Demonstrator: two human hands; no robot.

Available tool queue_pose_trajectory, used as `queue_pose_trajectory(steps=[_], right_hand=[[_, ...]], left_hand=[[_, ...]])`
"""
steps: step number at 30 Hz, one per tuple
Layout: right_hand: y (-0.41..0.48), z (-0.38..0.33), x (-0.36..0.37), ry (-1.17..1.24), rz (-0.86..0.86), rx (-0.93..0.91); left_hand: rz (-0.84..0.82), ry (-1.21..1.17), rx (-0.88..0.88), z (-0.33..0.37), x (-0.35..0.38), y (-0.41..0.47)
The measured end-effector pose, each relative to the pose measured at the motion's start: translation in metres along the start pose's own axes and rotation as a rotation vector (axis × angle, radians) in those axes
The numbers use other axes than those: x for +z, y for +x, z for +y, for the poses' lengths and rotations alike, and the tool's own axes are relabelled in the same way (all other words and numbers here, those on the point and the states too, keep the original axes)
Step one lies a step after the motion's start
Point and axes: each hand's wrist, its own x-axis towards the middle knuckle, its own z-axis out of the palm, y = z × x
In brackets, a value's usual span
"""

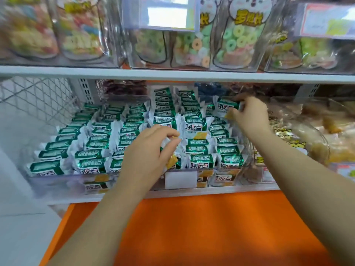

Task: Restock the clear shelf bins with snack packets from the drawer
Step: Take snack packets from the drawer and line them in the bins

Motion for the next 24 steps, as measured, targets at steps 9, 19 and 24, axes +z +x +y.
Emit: queue_pose_trajectory(steps=[9, 19, 24], right_hand=[[0.060, 0.010, 0.050, -0.026, -0.320, -0.035], [-0.011, 0.003, 0.004, 0.124, -0.132, -0.314], [-0.064, -0.017, -0.022, 0.339, -0.738, -0.412]], left_hand=[[-0.033, -0.022, -0.013, -0.004, 0.016, 0.011], [-0.066, -0.040, -0.039, 0.005, 0.028, 0.013], [-0.035, -0.094, -0.008, 0.029, 0.042, 0.024]])
